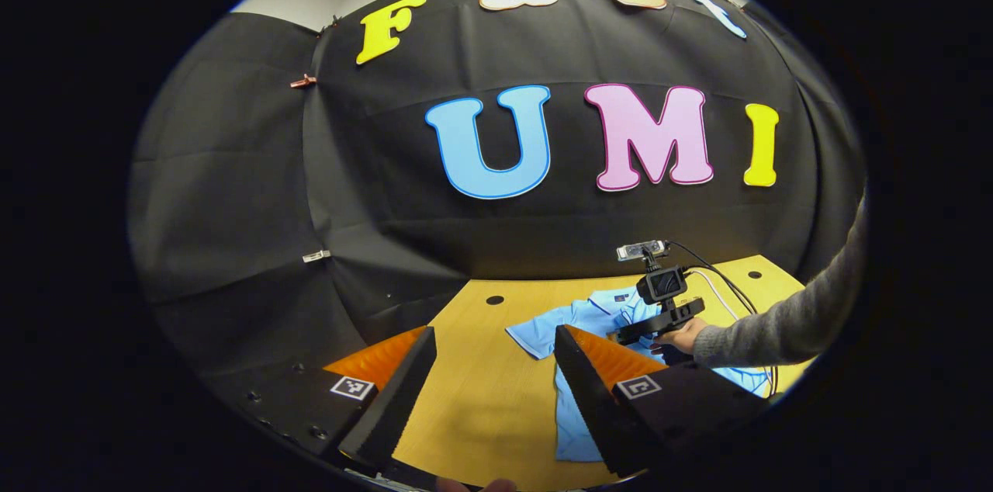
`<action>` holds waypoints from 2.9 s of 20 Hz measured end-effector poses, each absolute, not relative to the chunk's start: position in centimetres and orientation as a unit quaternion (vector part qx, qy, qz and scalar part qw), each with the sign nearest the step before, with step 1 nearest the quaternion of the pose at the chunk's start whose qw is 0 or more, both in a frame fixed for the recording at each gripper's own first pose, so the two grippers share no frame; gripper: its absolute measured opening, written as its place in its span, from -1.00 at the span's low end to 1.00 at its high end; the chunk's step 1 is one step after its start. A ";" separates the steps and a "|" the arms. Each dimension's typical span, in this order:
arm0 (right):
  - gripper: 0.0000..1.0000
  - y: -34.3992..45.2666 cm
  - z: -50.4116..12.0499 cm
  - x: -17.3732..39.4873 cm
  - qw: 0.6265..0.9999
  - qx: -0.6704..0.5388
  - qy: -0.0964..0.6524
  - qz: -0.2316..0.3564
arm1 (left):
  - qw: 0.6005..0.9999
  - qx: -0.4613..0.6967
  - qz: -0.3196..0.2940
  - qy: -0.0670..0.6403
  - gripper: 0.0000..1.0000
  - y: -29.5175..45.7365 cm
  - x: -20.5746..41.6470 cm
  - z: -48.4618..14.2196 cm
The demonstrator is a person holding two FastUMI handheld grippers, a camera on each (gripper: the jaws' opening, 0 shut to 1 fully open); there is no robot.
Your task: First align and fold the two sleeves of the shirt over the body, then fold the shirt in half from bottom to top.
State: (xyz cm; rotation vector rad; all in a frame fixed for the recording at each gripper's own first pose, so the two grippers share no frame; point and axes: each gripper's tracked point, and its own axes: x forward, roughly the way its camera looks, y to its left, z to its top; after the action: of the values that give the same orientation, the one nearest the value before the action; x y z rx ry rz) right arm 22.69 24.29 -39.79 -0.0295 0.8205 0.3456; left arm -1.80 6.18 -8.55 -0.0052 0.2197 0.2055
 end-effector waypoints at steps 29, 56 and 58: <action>0.82 13.8 -12.1 13.2 0.983 0.030 0.106 0.150 | 0.982 -0.033 0.009 0.184 0.96 3.5 17.4 -19.9; 0.82 2.6 -15.8 5.5 0.984 0.038 0.162 0.064 | 0.893 -0.143 0.118 0.409 -0.34 6.8 30.4 -38.9; 0.82 2.5 -15.9 5.3 0.984 0.038 0.163 0.063 | 0.895 -0.146 0.116 0.404 -0.81 6.8 30.6 -38.6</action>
State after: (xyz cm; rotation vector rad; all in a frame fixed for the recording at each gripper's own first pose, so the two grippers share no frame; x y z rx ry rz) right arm 5.31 2.45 -15.92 0.0759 0.3281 0.1271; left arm 30.60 6.80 -38.64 -0.3020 0.8382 0.2397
